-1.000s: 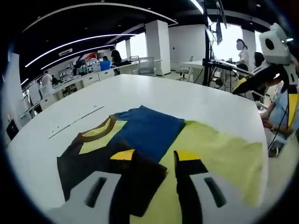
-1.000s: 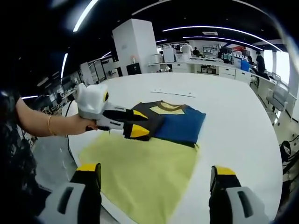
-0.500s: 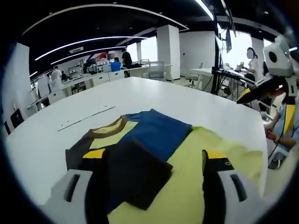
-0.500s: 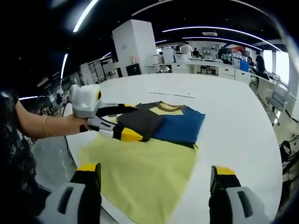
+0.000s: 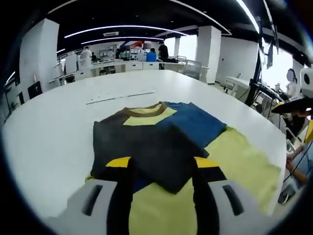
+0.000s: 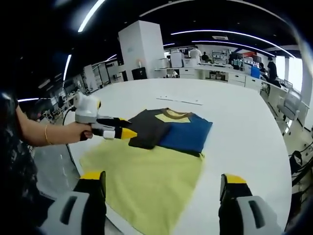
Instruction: Fold the garment on the visible template until the final outline fits inside the template.
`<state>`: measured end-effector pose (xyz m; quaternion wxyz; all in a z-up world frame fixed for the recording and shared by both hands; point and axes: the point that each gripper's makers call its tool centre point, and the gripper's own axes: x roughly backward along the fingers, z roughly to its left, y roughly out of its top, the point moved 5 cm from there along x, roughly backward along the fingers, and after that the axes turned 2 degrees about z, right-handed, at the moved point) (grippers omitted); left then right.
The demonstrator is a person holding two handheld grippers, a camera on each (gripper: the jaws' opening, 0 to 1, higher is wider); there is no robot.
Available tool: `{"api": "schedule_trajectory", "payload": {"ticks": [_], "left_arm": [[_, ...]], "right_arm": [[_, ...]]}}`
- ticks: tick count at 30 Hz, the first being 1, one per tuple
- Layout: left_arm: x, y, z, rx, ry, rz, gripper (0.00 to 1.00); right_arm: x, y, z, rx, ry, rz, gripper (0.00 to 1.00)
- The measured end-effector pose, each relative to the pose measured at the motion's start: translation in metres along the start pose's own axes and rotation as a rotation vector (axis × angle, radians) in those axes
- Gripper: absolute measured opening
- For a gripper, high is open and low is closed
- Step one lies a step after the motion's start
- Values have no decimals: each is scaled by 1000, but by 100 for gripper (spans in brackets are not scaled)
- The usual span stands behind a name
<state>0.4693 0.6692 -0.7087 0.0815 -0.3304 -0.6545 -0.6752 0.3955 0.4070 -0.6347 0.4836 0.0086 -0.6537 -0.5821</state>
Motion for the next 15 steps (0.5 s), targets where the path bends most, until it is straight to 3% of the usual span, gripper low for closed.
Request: {"api": "schedule_trajectory", "payload": {"ticks": [3,5,15], "left_arm": [[-1,-8,2,53,15,28,34],[-2,-12,5,134,38,30,27],[-8,-23,-4,146,16,85,18]], "right_arm": [[0,-1,0,-2,-2,3,97],[0,-2,-2,-6,-6,5,97],[0,-4,-2,-12,-11,8,97]]}}
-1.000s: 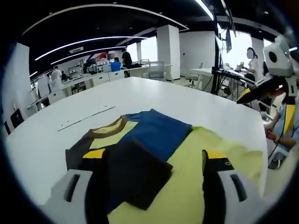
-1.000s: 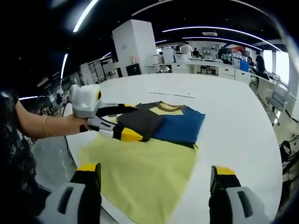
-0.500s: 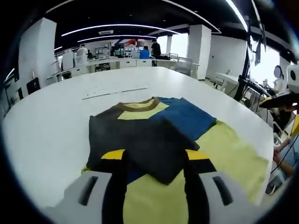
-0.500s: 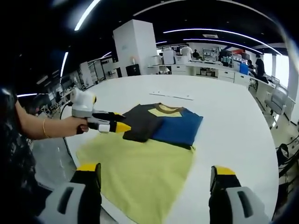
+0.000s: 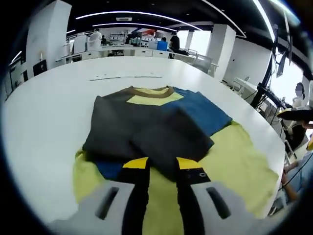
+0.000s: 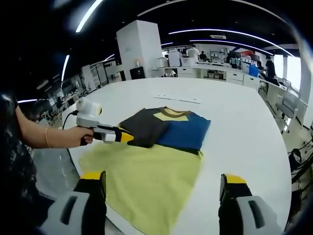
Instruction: Fold the garment on the visible template until the final outline fits inside the template.
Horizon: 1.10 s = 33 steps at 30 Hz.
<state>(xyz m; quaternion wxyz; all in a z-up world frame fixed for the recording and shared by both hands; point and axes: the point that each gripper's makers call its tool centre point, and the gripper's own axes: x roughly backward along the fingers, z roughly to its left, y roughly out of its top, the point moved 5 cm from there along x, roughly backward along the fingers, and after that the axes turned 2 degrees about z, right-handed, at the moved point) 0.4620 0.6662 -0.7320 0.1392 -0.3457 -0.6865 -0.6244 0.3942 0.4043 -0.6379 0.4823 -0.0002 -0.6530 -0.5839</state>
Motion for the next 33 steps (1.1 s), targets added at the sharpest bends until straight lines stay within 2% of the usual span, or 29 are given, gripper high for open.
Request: {"api": "schedule_trajectory", "payload": {"ticks": [2,6,8,10,13,19,21,26,33], "left_arm": [[-3,-3,1,5,6,19,17],[-2,-2,2,-1,16,17,14],[-2,-2,4,13,39,29,11],[-1,-2,5,64,53,39,10],[-2,0,5,64,70,54,9],[-4,0,8,78,75,78,1],[-4,-1,8,106,63,77,0],[-3,1,7,77,54,69,0],[6,13,-1,25,29,35,0]], "right_arm": [[0,0,0,1,0,0,97],[0,0,4,6,-4,6,97],[0,1,5,7,-5,5,97],[1,3,7,14,-5,4,97],[0,4,11,15,-1,2,97],[-2,2,13,17,5,11,96],[-2,1,12,18,6,14,96],[-1,2,10,22,4,12,96],[-1,2,9,29,4,12,96]]}}
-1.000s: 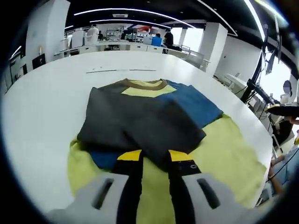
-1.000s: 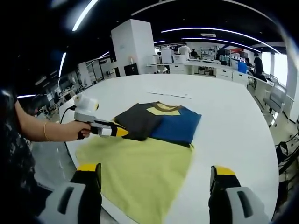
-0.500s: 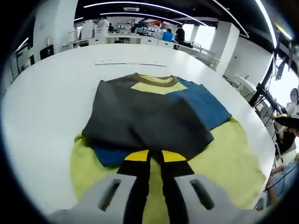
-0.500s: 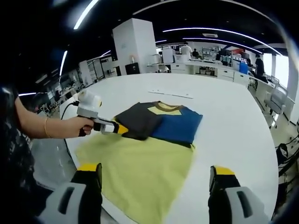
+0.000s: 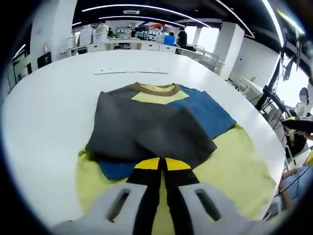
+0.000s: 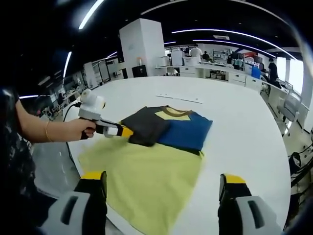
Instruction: Fold the garment on the visible template until the final outline fits inside the template.
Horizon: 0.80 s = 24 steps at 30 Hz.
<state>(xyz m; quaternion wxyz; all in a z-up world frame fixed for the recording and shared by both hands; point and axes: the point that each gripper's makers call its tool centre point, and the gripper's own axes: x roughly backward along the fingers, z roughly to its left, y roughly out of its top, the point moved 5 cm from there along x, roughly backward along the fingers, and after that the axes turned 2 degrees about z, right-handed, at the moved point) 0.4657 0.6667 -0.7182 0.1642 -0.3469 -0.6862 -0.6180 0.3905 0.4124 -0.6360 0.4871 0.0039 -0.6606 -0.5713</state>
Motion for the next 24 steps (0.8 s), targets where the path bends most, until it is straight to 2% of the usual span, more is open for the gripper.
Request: {"api": "schedule_trajectory", "payload": {"ticks": [8,15,24], "left_arm": [[2,23,-19,-62,-57,-39,0],[-3,50,-48,-107,-135,-71,0],[-21,69,-89,-159,-222,-75,0]], "right_arm": [[1,-1,0,1,-1,-6,96],[4,-5,-1,2,-6,-3,96],[5,-6,-2,5,-6,2,96]]}}
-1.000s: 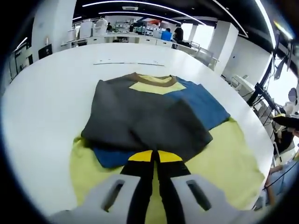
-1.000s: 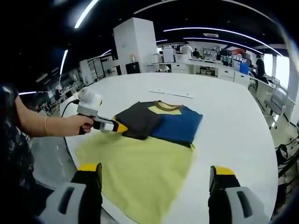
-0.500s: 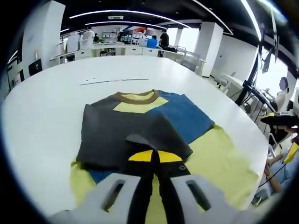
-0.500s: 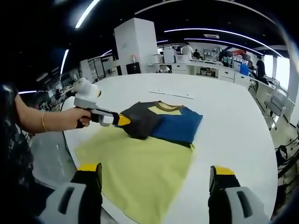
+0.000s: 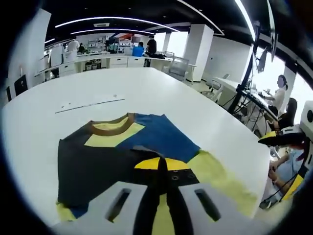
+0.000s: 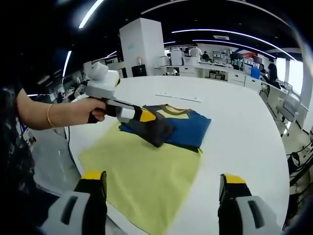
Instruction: Fold the garment on the visible template until the final outline fits inside the template.
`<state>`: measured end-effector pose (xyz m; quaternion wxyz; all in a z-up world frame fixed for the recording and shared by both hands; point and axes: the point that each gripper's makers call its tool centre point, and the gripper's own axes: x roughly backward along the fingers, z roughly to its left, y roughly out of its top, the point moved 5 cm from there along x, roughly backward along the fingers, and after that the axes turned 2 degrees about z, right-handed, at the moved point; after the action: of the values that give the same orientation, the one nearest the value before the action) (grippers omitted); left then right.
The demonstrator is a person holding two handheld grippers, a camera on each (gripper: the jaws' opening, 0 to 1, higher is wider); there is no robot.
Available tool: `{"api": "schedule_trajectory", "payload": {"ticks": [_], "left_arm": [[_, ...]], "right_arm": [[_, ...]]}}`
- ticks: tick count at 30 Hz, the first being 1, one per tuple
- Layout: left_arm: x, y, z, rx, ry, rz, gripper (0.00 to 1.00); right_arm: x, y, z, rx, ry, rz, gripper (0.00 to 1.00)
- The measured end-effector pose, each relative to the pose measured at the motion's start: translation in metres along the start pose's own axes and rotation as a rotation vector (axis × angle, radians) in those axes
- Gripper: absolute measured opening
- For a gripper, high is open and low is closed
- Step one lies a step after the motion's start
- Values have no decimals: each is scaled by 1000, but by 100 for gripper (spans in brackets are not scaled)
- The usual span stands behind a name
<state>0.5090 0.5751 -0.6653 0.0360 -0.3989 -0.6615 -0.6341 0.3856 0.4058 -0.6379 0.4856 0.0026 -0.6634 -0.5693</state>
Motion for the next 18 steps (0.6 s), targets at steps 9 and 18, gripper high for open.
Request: {"api": "schedule_trajectory", "payload": {"ticks": [9,18], "left_arm": [[-25,4,-26,-56,-64,20,0],[-47,-8,-44,-54,-144,68,1]], "right_arm": [[2,6,0,19,0,-10,98],[2,9,0,25,1,-14,98]]}}
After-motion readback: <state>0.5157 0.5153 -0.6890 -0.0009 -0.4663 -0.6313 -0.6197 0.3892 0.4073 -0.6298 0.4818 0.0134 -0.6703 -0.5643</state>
